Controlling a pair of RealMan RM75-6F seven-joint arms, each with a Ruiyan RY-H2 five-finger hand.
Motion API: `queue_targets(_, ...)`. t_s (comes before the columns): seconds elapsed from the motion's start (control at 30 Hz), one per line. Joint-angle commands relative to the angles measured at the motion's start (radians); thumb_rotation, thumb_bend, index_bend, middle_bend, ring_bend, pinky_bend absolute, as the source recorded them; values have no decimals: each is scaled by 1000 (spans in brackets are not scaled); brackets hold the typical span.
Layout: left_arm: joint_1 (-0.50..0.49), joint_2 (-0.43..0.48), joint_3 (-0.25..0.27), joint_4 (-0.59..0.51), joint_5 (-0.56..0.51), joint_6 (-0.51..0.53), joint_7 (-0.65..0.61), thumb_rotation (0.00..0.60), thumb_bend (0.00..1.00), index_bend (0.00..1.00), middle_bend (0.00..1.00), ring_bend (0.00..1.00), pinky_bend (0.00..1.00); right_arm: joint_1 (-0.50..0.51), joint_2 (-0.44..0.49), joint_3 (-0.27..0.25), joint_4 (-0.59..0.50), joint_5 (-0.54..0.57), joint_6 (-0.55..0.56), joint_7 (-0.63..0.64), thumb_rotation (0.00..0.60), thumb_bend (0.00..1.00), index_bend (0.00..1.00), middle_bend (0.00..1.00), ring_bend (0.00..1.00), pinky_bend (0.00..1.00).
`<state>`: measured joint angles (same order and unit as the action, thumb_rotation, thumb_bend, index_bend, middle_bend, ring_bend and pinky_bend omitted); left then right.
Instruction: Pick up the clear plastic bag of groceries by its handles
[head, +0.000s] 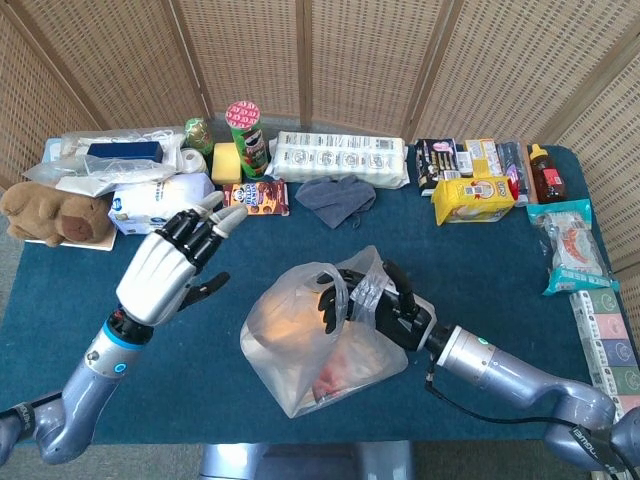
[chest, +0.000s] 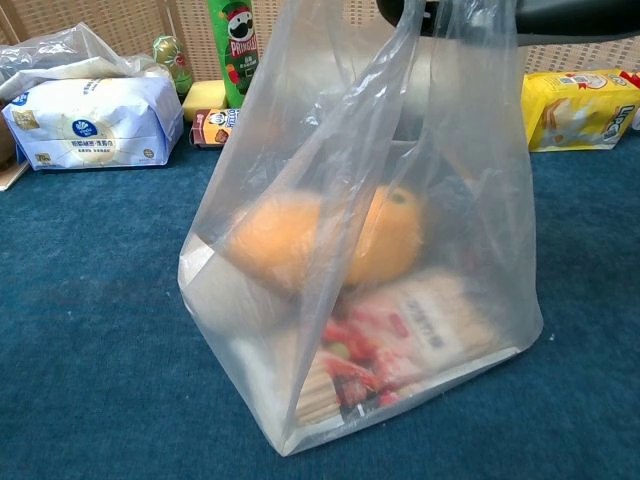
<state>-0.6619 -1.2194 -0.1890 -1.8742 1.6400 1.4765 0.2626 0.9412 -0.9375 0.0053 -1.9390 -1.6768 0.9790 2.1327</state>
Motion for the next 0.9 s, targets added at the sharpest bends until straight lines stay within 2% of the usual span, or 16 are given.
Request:
queue_targets(0.03,48,15,20,7,10,42,-9,600,0,0,190,101,313,8,22,4,-25,7,-21,15,123,108,287,429,437,438)
queue_targets(0.17,86,22,32,19,11,70,-15,600,0,0,190,101,313,14,47,12,-55,39,-48,25,126,125,311,447,475,509)
queue_targets(0.23,116,27,44,20,11,91,-15,600,0,0,190,101,313,16,64,24,-78,82,-71,27,161,150,347,470,521,571)
queue_targets(0.37,177,31,81,23,16,127,-24,600,0,0,190,102,314,9,98,62,-123,202,-108,27,294,190,455,539,617,685)
queue_targets(0.43,228,32,117,30,25,160,-13,600,0,0,190,102,313,-4,119,88,-143,243,-106,29,345,201,484,563,639,714)
queue_targets(0.7,380,27,222,73,57,254,-39,600,0,0,190,101,313,-54,205,176,-191,281,-95,73,567,230,579,660,754,829)
queue_targets(0.77,427,20,252,97,61,280,-53,600,0,0,190,101,313,-67,242,204,-208,295,-97,98,597,238,604,685,780,856)
queue_targets(0.9,495,4,284,139,68,317,-58,600,0,0,190,101,313,-89,293,255,-230,309,-99,127,600,244,634,714,812,889)
